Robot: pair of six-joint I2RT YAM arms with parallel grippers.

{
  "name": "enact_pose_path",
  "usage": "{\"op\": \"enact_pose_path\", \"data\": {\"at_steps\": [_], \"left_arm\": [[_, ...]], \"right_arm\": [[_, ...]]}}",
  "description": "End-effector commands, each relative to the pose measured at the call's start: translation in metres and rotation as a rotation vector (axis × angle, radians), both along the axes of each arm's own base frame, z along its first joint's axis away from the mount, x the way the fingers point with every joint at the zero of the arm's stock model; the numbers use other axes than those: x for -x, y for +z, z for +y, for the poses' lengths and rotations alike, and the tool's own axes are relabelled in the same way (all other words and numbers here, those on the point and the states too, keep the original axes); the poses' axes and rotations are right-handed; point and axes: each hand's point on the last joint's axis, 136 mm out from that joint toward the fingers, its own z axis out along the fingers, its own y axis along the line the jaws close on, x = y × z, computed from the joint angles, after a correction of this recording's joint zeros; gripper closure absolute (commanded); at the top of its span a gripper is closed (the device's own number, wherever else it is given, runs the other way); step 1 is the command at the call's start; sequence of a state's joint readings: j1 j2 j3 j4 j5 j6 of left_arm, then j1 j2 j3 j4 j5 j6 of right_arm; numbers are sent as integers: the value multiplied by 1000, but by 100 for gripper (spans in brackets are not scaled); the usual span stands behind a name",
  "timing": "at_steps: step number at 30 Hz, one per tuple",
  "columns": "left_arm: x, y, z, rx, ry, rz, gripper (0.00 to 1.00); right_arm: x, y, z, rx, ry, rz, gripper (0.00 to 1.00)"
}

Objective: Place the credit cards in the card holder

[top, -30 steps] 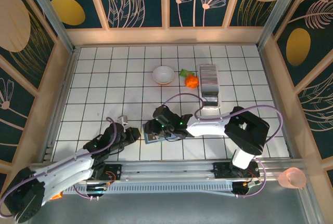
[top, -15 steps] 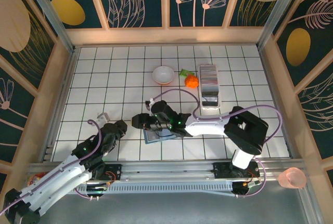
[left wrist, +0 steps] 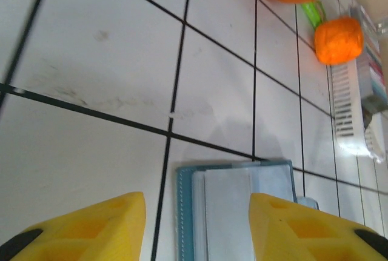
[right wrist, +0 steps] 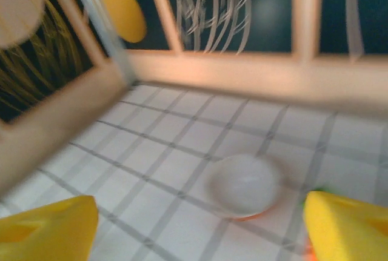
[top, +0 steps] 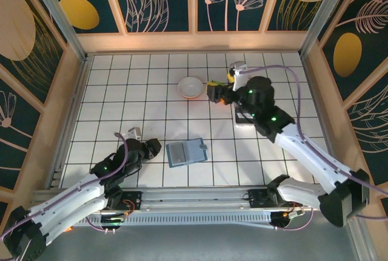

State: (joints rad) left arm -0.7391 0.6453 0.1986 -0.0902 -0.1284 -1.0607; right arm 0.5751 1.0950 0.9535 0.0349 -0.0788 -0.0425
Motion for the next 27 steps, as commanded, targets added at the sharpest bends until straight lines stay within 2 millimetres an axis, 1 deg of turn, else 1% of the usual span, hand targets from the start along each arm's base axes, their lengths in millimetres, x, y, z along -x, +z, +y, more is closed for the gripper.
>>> {"op": "enact_pose_path", "data": {"at_steps": [1,3,4,6,8,10,11,13,15,19,24,27], "left_arm": [[2,8,-22,34,-117,-29,52],[3,5,-25,29,-140,-24,51],[3,5,-27,30,-150,-24,51],[4,2,-29,32,-164,-17,51],[6,-1,-30,35,-172,-9,51],[7,-4,-30,37,-174,-2,50],[8,-5,-30,37,-175,2,50],[9,-8,-30,35,-176,9,50],[10,-9,-29,33,-174,12,50],[11,-14,-26,30,-166,22,49],[13,-17,-25,32,-162,30,48],[12,-18,-25,29,-158,30,47]], "right_arm": [[-1,-32,-27,614,165,-218,1],[0,-59,-44,789,274,-168,1],[-2,-76,-55,882,314,-136,1],[-16,-107,-80,1054,305,-81,1],[-33,-138,-109,1214,281,-33,1],[-42,-164,-129,1309,295,7,1],[-48,-172,-135,1344,293,11,1],[-59,-181,-136,1378,300,-14,1],[-64,-188,-133,1398,332,-44,1],[-69,-206,-130,1437,397,-37,1],[-65,-234,-129,1490,483,-28,1],[-64,-243,-119,1467,522,-16,1]]}}
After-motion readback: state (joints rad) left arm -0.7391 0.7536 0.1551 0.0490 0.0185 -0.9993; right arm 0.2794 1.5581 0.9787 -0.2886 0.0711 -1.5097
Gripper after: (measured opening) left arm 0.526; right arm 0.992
